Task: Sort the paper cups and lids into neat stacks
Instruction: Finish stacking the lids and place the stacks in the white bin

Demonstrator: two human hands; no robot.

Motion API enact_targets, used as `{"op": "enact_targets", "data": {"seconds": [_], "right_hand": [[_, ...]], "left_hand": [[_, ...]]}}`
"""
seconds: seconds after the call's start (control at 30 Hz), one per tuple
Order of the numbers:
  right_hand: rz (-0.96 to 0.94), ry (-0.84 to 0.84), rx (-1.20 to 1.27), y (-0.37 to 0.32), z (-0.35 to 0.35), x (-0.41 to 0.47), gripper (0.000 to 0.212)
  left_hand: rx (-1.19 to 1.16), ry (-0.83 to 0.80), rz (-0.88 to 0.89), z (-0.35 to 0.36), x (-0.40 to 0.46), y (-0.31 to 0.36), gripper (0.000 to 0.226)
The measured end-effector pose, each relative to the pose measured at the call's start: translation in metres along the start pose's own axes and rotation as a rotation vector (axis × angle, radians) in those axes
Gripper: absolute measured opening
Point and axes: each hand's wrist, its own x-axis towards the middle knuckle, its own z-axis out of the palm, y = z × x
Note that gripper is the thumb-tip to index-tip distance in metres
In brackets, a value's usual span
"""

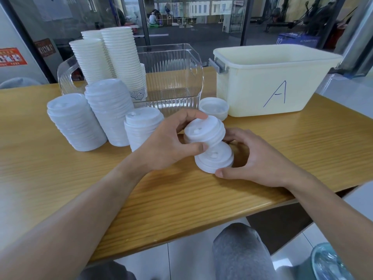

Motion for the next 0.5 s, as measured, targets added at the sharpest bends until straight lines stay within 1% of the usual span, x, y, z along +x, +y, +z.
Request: {"op": "enact_targets", "data": {"seconds": [0.07, 0.2, 0.3, 0.4, 0.5], "right_hand": [[-0.022, -0.013, 0.013, 0.002, 0.0, 0.001, 0.087], [-0.019, 0.0, 0.001, 0.004, 0.003, 0.002, 0.095], [0.022, 0.033, -0.003, 0.004, 0.005, 0.002, 0.096], [0.022, 0.047, -0.059, 0.001, 0.006, 0.0, 0.096], [0.037, 0.033, -0.104, -0.004, 0.004, -0.003, 0.104]], "left_hand": [[-0.007, -0.003, -0.003, 0.0, 0.0, 0.0, 0.056], [0.006, -0.001, -0.01, 0.002, 0.0, -0.002, 0.055], [0.099, -0.039, 0.004, 0.006, -0.001, -0.003, 0.056], [0.154, -0.086, 0.0, 0.011, -0.004, -0.003, 0.059], [0.255, -0.138, 0.02, 0.012, -0.004, -0.005, 0.062]]}}
